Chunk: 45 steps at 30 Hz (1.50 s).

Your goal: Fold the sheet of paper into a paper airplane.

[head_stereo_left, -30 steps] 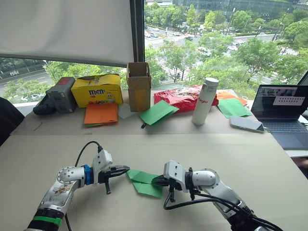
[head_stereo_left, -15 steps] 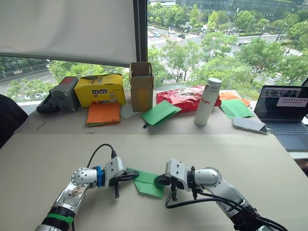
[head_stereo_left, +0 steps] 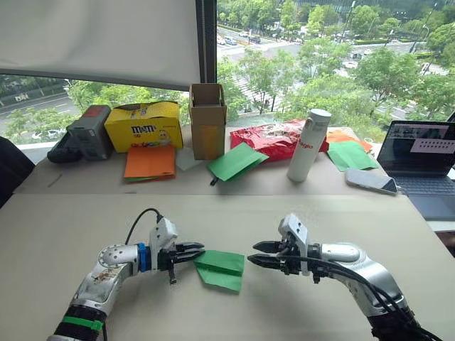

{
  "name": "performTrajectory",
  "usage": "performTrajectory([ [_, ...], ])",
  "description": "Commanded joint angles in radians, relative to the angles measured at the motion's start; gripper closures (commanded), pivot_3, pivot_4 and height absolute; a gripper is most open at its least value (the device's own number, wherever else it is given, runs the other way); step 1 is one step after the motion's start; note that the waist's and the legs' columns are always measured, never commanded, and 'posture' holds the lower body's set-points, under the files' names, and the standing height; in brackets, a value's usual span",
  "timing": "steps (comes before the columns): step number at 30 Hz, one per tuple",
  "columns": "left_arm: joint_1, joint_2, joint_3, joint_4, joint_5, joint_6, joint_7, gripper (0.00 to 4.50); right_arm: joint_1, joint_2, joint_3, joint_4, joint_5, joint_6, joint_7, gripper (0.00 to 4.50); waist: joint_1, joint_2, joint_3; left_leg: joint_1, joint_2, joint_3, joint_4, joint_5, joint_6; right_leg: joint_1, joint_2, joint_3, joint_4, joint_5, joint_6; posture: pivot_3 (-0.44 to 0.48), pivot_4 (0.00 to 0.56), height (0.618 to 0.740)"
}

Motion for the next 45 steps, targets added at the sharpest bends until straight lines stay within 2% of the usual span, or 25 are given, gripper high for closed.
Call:
performTrajectory([
  [1, -0.001, 0.039, 0.039, -0.074, -0.027, 0.035, -0.009, 2.37, -0.021, 0.019, -0.037, -0.021, 0.108, 0.115, -0.010, 1.17, -0.002, 0.001, 0.001, 0.000, 0.000, 0.000, 0.000, 0.000, 0.000, 0.000, 0.000, 0.000, 0.000, 0.000, 0.000, 0.000, 0.150, 0.740],
  [3, 0.007, 0.055, 0.058, -0.102, -0.043, 0.066, -0.010, 1.67, -0.023, 0.033, -0.016, -0.016, 0.142, 0.176, -0.011, 1.17, -0.002, 0.001, 0.002, 0.000, 0.000, 0.000, 0.000, 0.000, 0.000, 0.000, 0.002, 0.001, 0.000, 0.000, 0.000, 0.000, 0.150, 0.740],
  [13, 0.048, 0.074, 0.064, -0.136, -0.021, 0.081, 0.013, 1.67, -0.050, 0.166, -0.034, 0.063, 0.252, 0.273, -0.073, 1.17, -0.004, 0.001, 0.004, -0.001, 0.000, 0.000, 0.000, 0.001, -0.002, -0.001, 0.003, 0.001, 0.000, 0.000, -0.001, 0.000, 0.150, 0.740],
  [16, 0.066, 0.080, 0.040, -0.147, 0.005, 0.065, 0.004, 1.63, -0.053, 0.175, -0.011, 0.101, 0.252, 0.271, -0.069, 1.98, -0.004, 0.002, 0.004, -0.001, 0.000, 0.000, 0.000, 0.001, -0.002, -0.001, 0.004, 0.001, 0.000, 0.000, -0.001, 0.000, 0.150, 0.740],
  [20, 0.076, 0.085, 0.064, -0.167, -0.032, 0.117, 0.000, 1.63, -0.061, 0.187, -0.006, 0.149, 0.249, 0.255, -0.065, 3.36, -0.006, 0.002, 0.004, -0.001, 0.000, 0.000, 0.000, 0.002, -0.003, -0.001, 0.004, 0.001, 0.000, 0.001, -0.001, 0.000, 0.150, 0.740],
  [22, 0.129, 0.130, 0.073, -0.197, -0.059, 0.168, -0.041, 1.63, -0.046, 0.166, 0.016, 0.162, 0.215, 0.200, -0.038, 4.03, -0.012, 0.001, 0.004, -0.001, 0.001, 0.000, 0.000, 0.002, -0.004, -0.001, 0.004, 0.001, 0.000, 0.001, -0.001, 0.000, 0.150, 0.740],
  [24, 0.192, 0.172, 0.093, -0.236, -0.096, 0.211, -0.071, 1.63, -0.038, 0.154, 0.023, 0.160, 0.202, 0.148, -0.010, 4.46, -0.022, 0.001, 0.004, 0.001, 0.002, 0.000, 0.000, 0.003, -0.004, -0.001, 0.005, 0.001, 0.001, 0.002, -0.002, 0.000, 0.150, 0.740],
  [28, 0.307, 0.235, 0.139, -0.302, -0.185, 0.310, -0.118, 1.63, -0.084, 0.145, -0.014, 0.148, 0.217, 0.068, 0.020, 4.46, -0.018, 0.002, 0.005, 0.002, 0.002, -0.001, -0.001, 0.002, -0.008, -0.001, 0.005, 0.001, 0.001, 0.002, -0.002, 0.000, 0.150, 0.740],
  [32, 0.344, 0.237, 0.137, -0.325, -0.203, 0.333, -0.114, 1.63, -0.185, 0.120, -0.030, 0.162, 0.182, -0.040, 0.051, 4.46, -0.013, 0.006, 0.008, 0.000, 0.000, 0.000, 0.000, 0.000, -0.013, -0.002, 0.003, 0.002, 0.000, 0.002, -0.002, 0.000, 0.150, 0.740],
  [35, 0.331, 0.216, 0.129, -0.324, -0.206, 0.337, -0.096, 1.63, -0.276, 0.099, -0.012, 0.192, 0.091, -0.204, 0.082, 4.46, -0.014, 0.006, 0.008, 0.000, 0.001, 0.000, 0.000, 0.000, -0.012, -0.002, 0.004, 0.002, 0.001, 0.002, -0.002, 0.000, 0.150, 0.740],
  [38, 0.314, 0.201, 0.124, -0.321, -0.209, 0.340, -0.087, 1.63, -0.332, 0.067, 0.057, 0.234, -0.081, -0.494, 0.124, 4.46, -0.014, 0.006, 0.008, 0.000, 0.001, 0.000, 0.000, 0.004, -0.006, -0.002, 0.005, 0.001, 0.001, 0.002, -0.002, 0.000, 0.150, 0.740],
  [39, 0.310, 0.197, 0.124, -0.320, -0.211, 0.342, -0.084, 1.63, -0.343, 0.051, 0.090, 0.262, -0.175, -0.656, 0.123, 4.46, -0.014, 0.006, 0.008, 0.000, 0.001, 0.000, 0.000, 0.004, -0.006, -0.002, 0.005, 0.001, 0.001, 0.002, -0.002, 0.000, 0.150, 0.740],
  [42, 0.297, 0.193, 0.137, -0.316, -0.229, 0.354, -0.083, 1.63, -0.350, -0.034, 0.197, 0.378, -0.563, -1.291, -0.029, 4.46, -0.014, 0.006, 0.009, 0.000, 0.000, 0.001, 0.000, 0.009, -0.013, -0.003, 0.006, 0.001, 0.001, 0.001, -0.001, 0.000, 0.150, 0.740],
  [45, 0.286, 0.199, 0.164, -0.308, -0.254, 0.369, -0.088, 1.63, -0.281, -0.061, 0.205, 0.445, -0.825, -1.646, -0.273, 4.46, -0.015, 0.005, 0.009, 0.000, 0.000, 0.002, -0.001, 0.011, -0.016, -0.003, 0.005, 0.002, 0.001, -0.002, 0.004, 0.000, 0.150, 0.740],
])
